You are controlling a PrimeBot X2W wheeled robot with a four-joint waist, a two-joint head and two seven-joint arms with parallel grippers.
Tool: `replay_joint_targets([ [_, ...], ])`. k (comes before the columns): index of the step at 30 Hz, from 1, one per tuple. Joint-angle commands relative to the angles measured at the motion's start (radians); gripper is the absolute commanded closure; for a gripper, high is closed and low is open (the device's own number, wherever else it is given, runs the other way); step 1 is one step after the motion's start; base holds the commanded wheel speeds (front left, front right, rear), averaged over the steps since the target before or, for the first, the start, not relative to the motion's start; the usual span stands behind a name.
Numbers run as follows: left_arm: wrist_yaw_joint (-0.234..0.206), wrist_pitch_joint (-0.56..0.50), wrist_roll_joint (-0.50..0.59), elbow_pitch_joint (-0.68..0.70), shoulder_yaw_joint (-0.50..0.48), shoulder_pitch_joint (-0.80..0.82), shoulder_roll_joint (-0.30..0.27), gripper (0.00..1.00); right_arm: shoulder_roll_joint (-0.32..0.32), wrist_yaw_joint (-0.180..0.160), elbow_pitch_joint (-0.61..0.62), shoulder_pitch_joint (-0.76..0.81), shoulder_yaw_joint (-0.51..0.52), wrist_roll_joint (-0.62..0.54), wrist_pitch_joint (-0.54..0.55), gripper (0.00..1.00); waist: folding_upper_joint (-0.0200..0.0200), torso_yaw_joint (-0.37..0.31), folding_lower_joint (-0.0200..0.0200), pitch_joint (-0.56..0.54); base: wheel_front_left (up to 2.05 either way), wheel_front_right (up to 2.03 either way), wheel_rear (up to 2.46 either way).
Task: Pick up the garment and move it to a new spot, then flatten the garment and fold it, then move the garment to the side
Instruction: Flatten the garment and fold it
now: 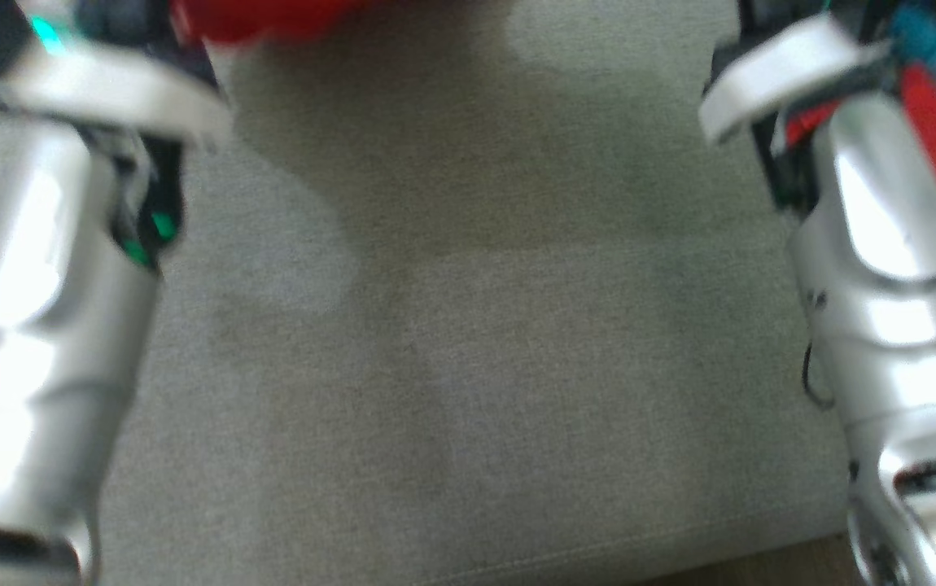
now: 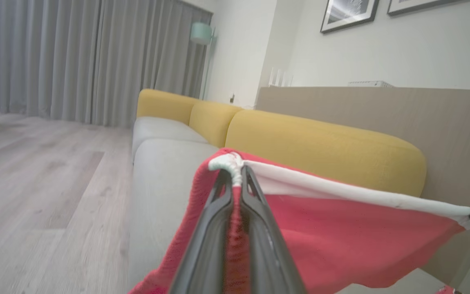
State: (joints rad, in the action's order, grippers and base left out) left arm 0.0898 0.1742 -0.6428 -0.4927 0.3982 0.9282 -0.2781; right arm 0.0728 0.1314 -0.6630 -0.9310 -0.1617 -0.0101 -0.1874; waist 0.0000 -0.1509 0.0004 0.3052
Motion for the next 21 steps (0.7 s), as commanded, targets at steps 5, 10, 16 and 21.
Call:
replay_joint_targets([
  [5,0.016,0.071,-0.038,0.078,-0.04,-0.137,-0.012,1.0,-0.021,-0.001,0.028,0.1,-0.014,0.028,-0.053,1.0,0.0,0.015,-0.0004,-0.033,0.0,0.0,0.0],
  [10,0.001,0.086,-0.022,0.201,-0.067,-0.339,0.008,1.0,-0.021,-0.001,0.12,0.25,-0.008,0.037,-0.067,1.0,0.0,0.027,-0.0004,-0.096,0.0,0.0,0.0],
  [16,-0.041,0.087,0.023,0.413,-0.115,-0.631,0.067,1.0,-0.012,-0.001,0.321,0.503,0.06,0.024,-0.05,1.0,0.0,0.035,-0.0004,-0.21,0.0,0.0,0.0],
  [21,-0.074,0.087,0.058,0.572,-0.11,-0.865,0.111,1.0,-0.014,-0.001,0.593,0.755,0.129,0.01,0.042,1.0,0.0,0.053,-0.0004,-0.272,0.0,0.0,0.0],
])
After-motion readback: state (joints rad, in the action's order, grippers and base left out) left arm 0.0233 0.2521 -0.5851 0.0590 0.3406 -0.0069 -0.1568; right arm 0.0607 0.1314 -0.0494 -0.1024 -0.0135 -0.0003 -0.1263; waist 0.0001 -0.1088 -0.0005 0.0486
